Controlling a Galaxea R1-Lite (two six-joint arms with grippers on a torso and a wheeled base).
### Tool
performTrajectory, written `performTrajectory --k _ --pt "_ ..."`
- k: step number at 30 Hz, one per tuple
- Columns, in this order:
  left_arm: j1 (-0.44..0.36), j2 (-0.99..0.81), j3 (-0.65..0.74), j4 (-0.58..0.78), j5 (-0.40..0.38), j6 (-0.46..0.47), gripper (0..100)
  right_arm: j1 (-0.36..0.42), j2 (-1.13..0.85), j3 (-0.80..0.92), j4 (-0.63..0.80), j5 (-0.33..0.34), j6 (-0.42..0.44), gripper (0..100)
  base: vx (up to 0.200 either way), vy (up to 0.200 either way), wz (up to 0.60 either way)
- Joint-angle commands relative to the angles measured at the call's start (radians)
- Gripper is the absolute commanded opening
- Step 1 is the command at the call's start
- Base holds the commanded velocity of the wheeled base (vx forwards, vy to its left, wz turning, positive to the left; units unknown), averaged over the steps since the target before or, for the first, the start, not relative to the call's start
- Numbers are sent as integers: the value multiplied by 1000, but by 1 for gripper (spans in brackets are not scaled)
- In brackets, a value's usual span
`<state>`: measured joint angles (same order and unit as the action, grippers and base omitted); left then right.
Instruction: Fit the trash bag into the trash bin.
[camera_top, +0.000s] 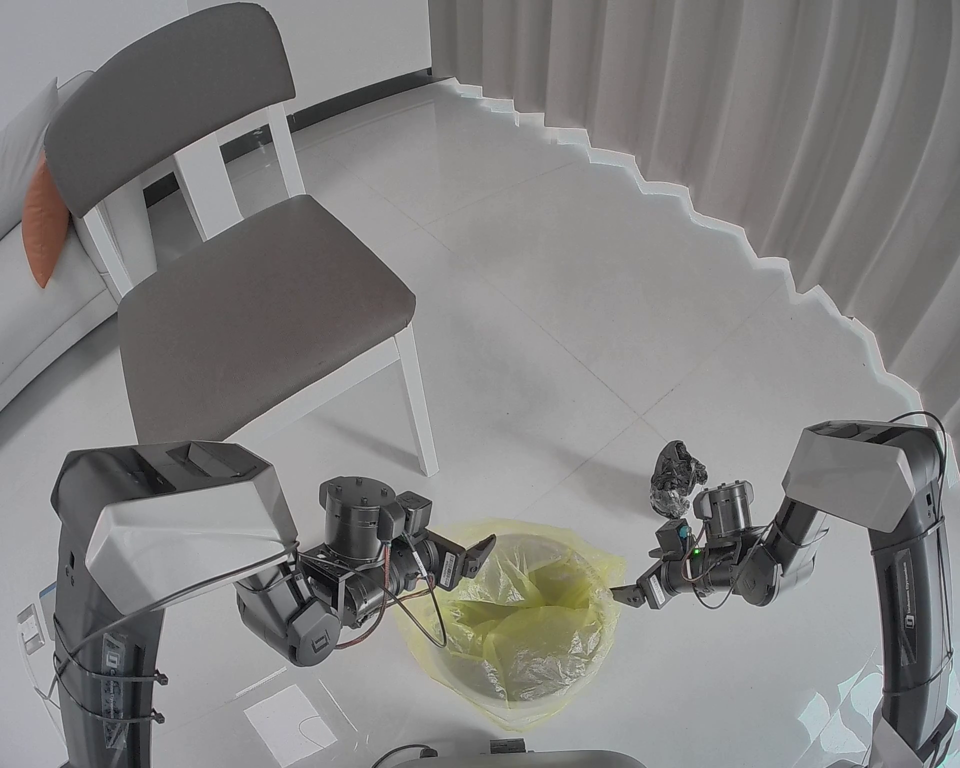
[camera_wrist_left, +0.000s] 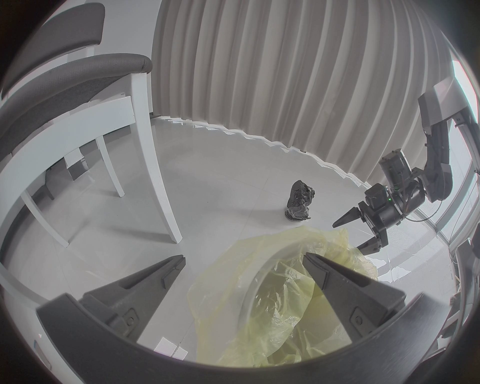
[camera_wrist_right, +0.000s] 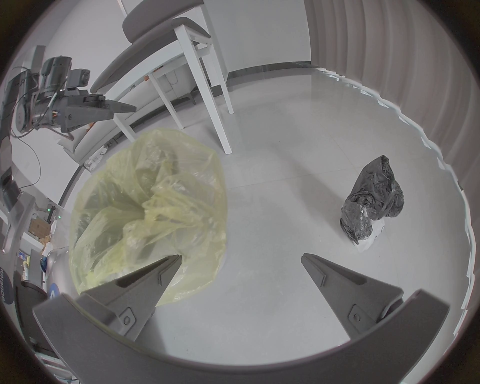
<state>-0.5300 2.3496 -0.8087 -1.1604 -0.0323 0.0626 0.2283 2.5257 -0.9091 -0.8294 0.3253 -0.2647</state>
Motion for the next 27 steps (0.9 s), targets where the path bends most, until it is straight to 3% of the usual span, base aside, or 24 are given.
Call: performTrajectory --k 1,6,13,19,27 --pt "-1 0 -1 -1 0 0 100 -4 1 -79 70 1 -2 100 0 0 0" --pt "1 -4 16 -1 3 2 100 -40 -62 -4 56 3 -11 100 0 0 0" --pt "68 -12 74 -1 2 11 100 -138 -237 154 -4 54 -11 100 0 0 0" --pt "119 0 140 8 2 88 100 -250 -318 213 -40 104 -13 100 0 0 0" --pt "133 19 217 -45 3 99 100 -259 -306 253 -86 115 -18 100 0 0 0"
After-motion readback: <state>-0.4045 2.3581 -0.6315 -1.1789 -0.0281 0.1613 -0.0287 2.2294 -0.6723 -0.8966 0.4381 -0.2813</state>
